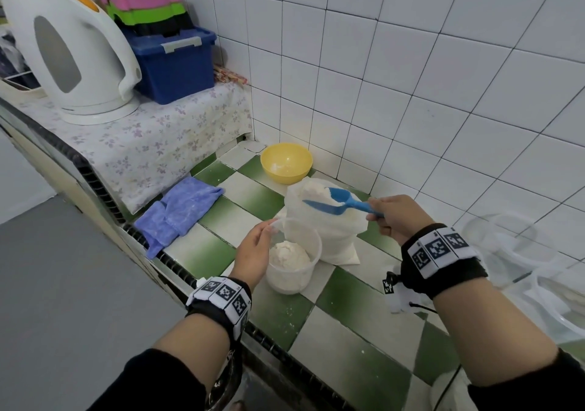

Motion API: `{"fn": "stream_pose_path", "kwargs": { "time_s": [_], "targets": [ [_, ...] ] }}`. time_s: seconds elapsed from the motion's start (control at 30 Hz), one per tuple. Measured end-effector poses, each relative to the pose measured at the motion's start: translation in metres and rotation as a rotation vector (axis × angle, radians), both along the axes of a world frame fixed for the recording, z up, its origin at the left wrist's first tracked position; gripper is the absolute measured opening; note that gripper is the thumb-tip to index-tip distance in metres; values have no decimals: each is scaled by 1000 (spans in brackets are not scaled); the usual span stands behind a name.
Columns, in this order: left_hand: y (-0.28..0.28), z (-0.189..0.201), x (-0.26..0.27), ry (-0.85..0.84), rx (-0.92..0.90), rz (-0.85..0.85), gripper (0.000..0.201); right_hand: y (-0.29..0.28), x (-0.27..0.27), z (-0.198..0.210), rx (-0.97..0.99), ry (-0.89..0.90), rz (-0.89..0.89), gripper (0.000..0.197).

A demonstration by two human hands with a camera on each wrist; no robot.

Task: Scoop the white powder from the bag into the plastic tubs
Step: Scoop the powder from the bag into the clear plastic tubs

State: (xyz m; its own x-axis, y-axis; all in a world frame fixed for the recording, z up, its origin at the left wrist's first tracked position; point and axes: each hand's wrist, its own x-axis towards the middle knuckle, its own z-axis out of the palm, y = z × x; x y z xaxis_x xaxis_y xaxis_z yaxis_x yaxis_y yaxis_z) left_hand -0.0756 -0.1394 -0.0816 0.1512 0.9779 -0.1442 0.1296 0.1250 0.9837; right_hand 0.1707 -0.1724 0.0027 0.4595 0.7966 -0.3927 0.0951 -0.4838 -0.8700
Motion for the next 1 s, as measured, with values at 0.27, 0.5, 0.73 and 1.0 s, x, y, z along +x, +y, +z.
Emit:
{"fn": "stream_pose_path", "kwargs": {
  "time_s": [0.27,0.5,0.73,1.0],
  "targets": [
    [3,-6,0,31,-4,-3,26,-22,-14,3,45,-96,222,23],
    [5,-7,-1,41,-6,-18,29,-31,-37,-3,107,-516,444,23],
    [4,-6,-3,37,-5,-21,32,-40,-48,-21,342,-791,528,20],
    [2,-1,-2,36,-18,-27,28,-52,-46,-27,431,-835,528,20]
  ]
}}
